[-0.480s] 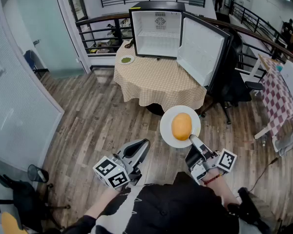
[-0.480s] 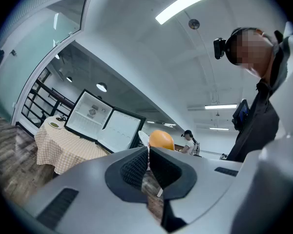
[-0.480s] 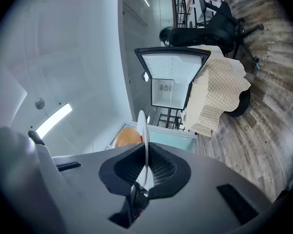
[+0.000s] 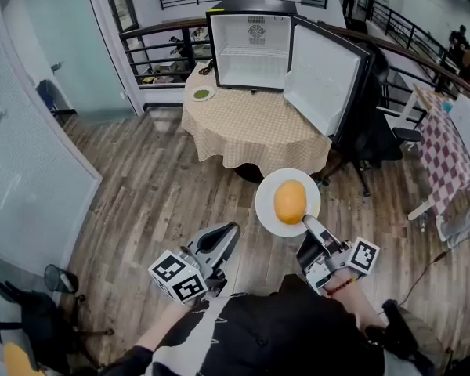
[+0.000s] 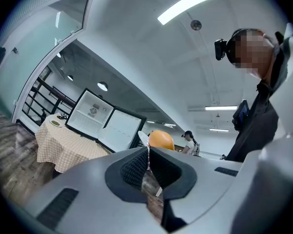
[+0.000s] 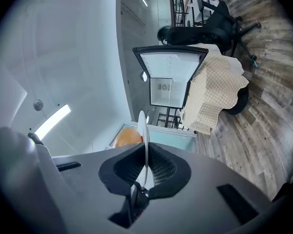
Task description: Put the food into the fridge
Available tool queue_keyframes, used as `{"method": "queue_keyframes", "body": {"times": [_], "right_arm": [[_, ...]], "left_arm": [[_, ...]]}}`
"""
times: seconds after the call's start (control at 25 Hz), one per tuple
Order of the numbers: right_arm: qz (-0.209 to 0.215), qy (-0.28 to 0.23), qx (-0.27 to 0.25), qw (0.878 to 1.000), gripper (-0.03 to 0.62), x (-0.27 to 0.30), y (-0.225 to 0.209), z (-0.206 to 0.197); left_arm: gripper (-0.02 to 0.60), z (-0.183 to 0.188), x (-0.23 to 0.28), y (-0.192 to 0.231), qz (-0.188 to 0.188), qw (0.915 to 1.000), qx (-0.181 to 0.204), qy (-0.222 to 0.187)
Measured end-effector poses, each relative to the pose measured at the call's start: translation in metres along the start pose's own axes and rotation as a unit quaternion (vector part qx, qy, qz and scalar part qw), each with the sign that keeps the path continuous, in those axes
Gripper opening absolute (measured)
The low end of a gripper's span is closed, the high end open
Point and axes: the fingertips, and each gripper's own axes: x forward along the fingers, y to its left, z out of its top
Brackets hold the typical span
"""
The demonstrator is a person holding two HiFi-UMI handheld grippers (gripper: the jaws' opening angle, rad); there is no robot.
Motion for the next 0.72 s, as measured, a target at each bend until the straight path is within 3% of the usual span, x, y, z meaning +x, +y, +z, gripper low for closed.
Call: {"method": "queue_keyframes", "body": {"times": [0.24,0.72], "right_arm": [[0.006,-0.017,0.026,1.000,0.023,0.009,-0.005,-0.008],[-0.010,-0.050,0.015,0.999,0.025,0.040,-0.026,-0.025]], "left_arm": [[0.021,0.003,-0.012,0.011,-0.004,1.0000,-0.001,-0.001],[0.021,0.009,-0.037,0.056,-0.005,0.9998,0.020,0.006]]}}
